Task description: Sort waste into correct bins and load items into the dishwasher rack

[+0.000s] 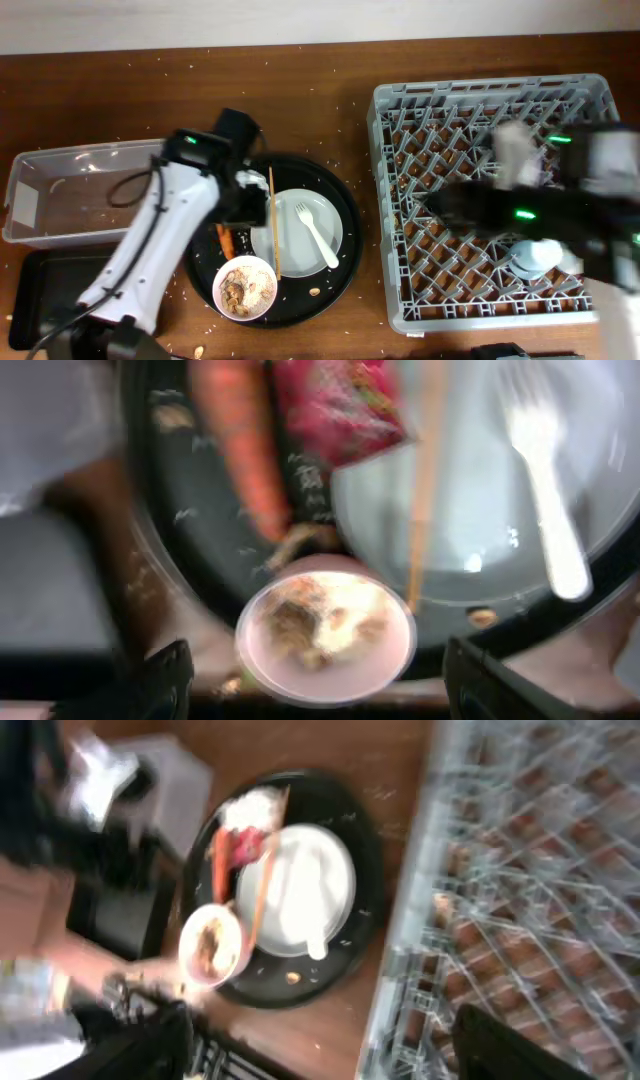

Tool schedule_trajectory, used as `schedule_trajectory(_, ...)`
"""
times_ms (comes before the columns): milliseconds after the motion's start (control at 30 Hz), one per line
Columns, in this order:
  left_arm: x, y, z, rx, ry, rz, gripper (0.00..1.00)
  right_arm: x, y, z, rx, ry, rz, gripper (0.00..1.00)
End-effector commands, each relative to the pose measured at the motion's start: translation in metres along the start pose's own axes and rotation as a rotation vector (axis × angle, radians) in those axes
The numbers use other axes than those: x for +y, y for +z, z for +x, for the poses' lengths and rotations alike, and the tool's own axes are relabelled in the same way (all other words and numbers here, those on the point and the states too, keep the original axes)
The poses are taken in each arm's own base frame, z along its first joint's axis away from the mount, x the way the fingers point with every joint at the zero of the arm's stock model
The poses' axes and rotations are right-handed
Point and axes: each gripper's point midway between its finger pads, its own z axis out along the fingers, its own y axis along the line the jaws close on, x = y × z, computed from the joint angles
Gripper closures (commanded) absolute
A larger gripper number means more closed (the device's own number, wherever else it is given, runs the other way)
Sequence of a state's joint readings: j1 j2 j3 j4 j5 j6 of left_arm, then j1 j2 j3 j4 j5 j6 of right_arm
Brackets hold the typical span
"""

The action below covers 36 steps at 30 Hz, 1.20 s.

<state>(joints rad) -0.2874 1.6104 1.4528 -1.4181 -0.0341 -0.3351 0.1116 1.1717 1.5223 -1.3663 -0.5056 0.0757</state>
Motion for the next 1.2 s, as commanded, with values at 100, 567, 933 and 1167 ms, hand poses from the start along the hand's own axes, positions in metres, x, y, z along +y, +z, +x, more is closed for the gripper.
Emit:
schedule_trajectory(100, 0.102, -0.105, 0.006, -0.258, -0.362, -0.015, 0.03, 0.033, 0.158, 0.012, 0.142, -0.224, 0.274, 0.17)
schedule_trajectory(567, 0.135, -0.125, 0.039, -0.313, -0.498, -0.034, 0.01, -0.005, 0.328, 0.104, 0.495, -0.271, 0.365, 0.59)
schedule_trajectory(933, 0.135, -0.125, 0.039, -0.313, -0.498, -0.034, 0.01, 0.041, 0.241, 0.02, 0.24, -0.271, 0.309, 0.96)
schedule_trajectory(1167, 0.135, -0.125, 0.038, -0.313, -0.498, -0.033, 0.01, -0.083, 0.155, -0.025, 0.177, -0.074, 0.546, 0.96)
